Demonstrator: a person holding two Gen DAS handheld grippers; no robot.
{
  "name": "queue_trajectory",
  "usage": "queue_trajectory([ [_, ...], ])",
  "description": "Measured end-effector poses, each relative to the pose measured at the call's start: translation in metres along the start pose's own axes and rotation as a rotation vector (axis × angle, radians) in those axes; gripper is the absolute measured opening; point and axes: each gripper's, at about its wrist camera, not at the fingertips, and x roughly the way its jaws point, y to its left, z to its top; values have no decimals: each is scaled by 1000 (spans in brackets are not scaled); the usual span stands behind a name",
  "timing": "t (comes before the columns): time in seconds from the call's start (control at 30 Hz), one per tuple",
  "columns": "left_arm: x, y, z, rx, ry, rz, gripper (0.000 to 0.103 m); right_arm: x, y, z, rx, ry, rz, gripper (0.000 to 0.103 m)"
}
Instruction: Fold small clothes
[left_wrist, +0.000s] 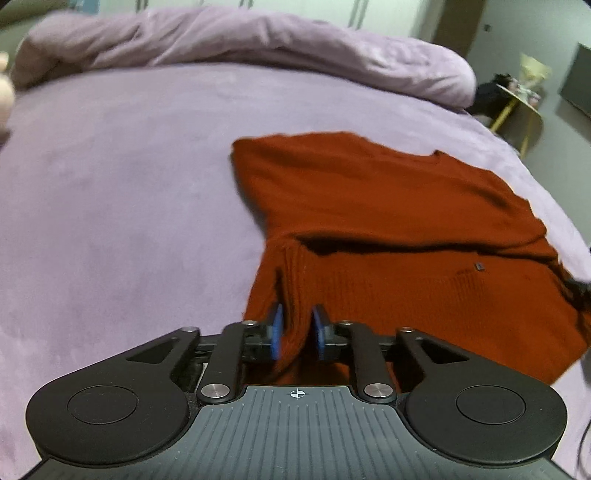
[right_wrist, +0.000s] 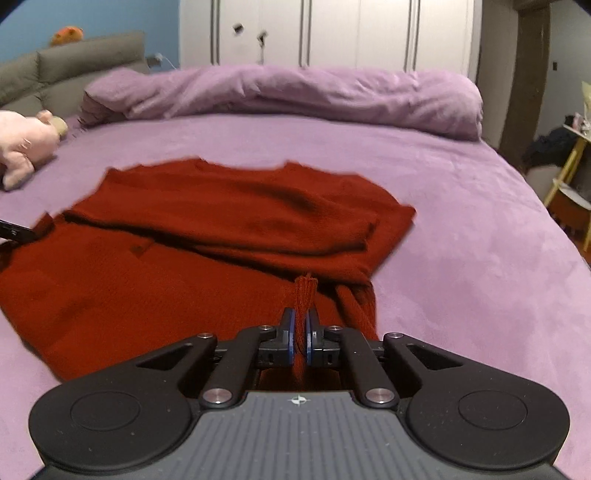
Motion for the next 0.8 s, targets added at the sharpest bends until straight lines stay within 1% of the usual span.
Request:
queue_trajectory([
  [0.07, 2, 0, 1, -4, 10, -21, 27, 4, -4, -1, 27, 16, -4, 8],
  [0.13, 5, -5, 3, 44, 18, -29, 39, 6, -5, 1, 28, 19, -12, 14],
  [0.2, 8, -9, 4, 75, 28, -34, 45, 9, -4, 4, 16, 22, -26, 19],
  [0.27, 13, -6, 7, 53, 40, -50, 49, 14, -6, 6, 31, 32, -18, 21],
  [0.37, 15, 2, 9, -25, 51, -88, 52, 18, -13, 8, 81, 51, 7, 22],
  [0.43, 15, 4, 9, -34, 53, -104, 49, 18, -19, 9, 123, 59, 38, 22],
  [0.47, 16, 3, 9, -22, 52, -100, 48, 18, -22, 9, 141, 59, 51, 22],
  [0.5, 16, 2, 8, -7, 53, -95, 45, 17, -22, 8, 144, 56, 56, 22],
  [0.53, 17, 1, 8, 5, 51, -80, 38, 16, -22, 6, 132, 52, 55, 21],
  [0.57, 17, 1, 8, 6, 50, -67, 33, 17, -19, 5, 112, 53, 46, 19],
  [0.6, 16, 1, 8, 1, 47, -60, 19, 17, -17, 4, 92, 51, 34, 13],
  [0.63, 15, 3, 9, -13, 44, -56, 11, 17, -14, 4, 75, 47, 25, 7],
  [0.7, 8, 3, 11, -39, 30, -66, 9, 14, -9, 6, 57, 41, 10, 5],
  [0.77, -10, -3, 18, -8, -33, -80, 9, 6, -6, 11, 36, 5, 12, 5],
  [0.8, -18, -5, 23, 0, -64, -92, 9, -1, -5, 15, 27, -31, 8, 5],
])
